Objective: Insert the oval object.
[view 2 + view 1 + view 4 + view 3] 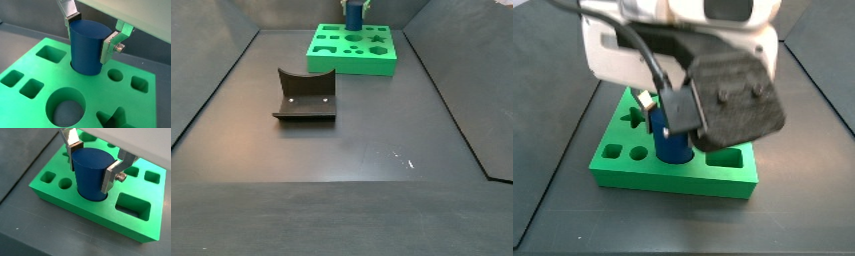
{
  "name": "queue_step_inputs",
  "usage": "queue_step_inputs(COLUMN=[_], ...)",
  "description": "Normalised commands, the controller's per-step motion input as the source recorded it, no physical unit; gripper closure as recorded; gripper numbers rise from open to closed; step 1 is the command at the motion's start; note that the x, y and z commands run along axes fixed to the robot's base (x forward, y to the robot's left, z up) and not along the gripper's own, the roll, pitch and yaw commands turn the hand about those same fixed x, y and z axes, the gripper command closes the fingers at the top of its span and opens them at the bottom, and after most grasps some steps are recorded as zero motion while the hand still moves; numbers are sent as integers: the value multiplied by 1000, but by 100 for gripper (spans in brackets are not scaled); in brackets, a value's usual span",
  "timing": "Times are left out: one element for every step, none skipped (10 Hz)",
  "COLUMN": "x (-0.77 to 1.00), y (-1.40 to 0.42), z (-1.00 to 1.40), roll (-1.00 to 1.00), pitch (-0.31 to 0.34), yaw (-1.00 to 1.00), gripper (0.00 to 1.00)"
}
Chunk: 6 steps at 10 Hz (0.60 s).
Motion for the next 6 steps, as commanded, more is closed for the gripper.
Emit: queue_step_inputs(x=[137, 100, 46, 0, -40, 0], y=[-31, -71, -134, -34, 66, 0], z=[-509, -460, -657, -891, -294, 0], roll=[439, 464, 370, 206, -141, 0], pitch=[0, 0, 0, -79, -84, 0], yaw=[-80, -40, 0, 0, 0, 0], gripper=[100, 100, 100, 100, 100, 100])
